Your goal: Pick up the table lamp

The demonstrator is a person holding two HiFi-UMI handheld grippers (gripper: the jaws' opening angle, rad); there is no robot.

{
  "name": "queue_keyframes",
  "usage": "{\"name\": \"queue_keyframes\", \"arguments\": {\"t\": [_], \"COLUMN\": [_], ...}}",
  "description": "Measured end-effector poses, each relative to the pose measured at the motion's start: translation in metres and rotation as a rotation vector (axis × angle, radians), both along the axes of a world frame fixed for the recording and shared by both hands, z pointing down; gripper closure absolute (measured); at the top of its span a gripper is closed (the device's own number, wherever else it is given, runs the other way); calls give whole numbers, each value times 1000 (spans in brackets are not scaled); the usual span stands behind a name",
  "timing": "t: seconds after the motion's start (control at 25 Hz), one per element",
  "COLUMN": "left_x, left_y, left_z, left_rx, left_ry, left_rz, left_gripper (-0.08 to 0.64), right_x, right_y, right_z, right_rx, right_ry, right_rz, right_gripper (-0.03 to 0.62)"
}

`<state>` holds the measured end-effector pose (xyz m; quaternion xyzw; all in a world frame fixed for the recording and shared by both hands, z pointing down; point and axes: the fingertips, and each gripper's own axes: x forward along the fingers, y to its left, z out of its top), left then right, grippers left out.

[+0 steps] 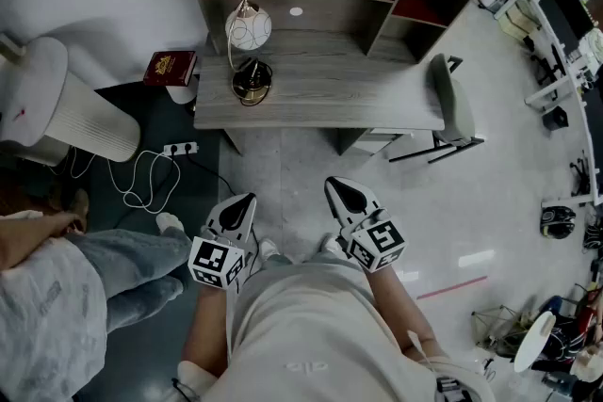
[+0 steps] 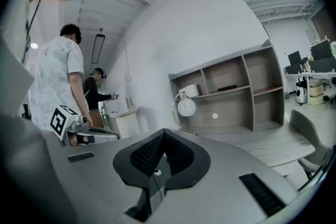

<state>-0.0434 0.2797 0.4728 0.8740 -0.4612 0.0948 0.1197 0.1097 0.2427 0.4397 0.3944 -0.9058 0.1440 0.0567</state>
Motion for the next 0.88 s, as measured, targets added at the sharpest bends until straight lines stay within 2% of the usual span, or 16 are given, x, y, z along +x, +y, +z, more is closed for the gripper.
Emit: {"name": "queue_keyframes", "arguments": {"t": [0.2, 0.56, 0.88], "left_x": [-15, -65, -81], "left_y": [2, -8, -37], "left_z": [1, 2, 18], "left_rx": [9, 16, -4], "left_ry": [-34, -6, -5], "left_rz": [29, 53, 35], "left_gripper": [546, 546, 546], "right_x": [-20, -65, -68], "right_y": [1, -1, -25], "right_z": [5, 8, 21], "right_rx": [-13, -17, -43], "right_ry": [-5, -10, 7], "right_rz": [16, 68, 106], "right_gripper": [561, 561, 561]}}
